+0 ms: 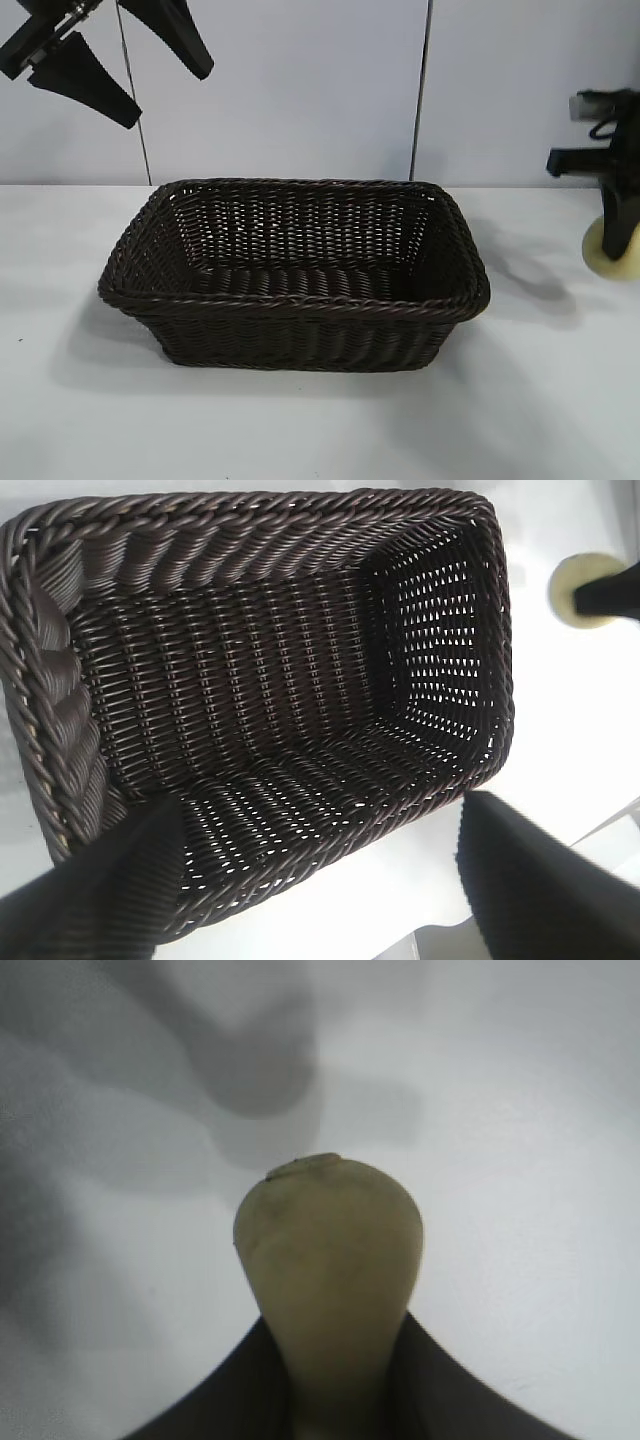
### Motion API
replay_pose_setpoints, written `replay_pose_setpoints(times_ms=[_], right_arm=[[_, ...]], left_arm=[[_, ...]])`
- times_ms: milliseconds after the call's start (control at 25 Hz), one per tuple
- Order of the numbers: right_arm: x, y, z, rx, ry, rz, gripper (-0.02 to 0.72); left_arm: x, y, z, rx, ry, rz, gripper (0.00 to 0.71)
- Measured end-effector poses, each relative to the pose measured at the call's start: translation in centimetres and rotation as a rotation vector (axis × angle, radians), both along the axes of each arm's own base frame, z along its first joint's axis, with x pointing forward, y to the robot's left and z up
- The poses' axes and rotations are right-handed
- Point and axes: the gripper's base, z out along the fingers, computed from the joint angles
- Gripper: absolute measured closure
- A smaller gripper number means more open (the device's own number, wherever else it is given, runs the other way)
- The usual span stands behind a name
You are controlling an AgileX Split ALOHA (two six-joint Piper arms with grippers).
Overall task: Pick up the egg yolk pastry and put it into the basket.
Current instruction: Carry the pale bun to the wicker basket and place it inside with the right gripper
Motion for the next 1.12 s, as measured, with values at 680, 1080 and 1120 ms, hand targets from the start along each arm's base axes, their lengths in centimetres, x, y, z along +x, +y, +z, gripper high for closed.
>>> replay_pose_setpoints(times_ms=[680,1080,1120], right_arm=[[-1.1,7.7,1.3,0.116,0.009,0.229,0.564],[-2.9,15.7,1.0,0.131,-0.017,0.4,0.564],[-3.0,16.3,0.8,0.131,-0.014,0.414,0.564]], left_arm=[[0.0,0.0,0.0,0.0,0.0,0.0,0.16],[0.0,0.0,0.0,0.0,0.0,0.0,0.16],[0.0,0.0,0.0,0.0,0.0,0.0,0.16]])
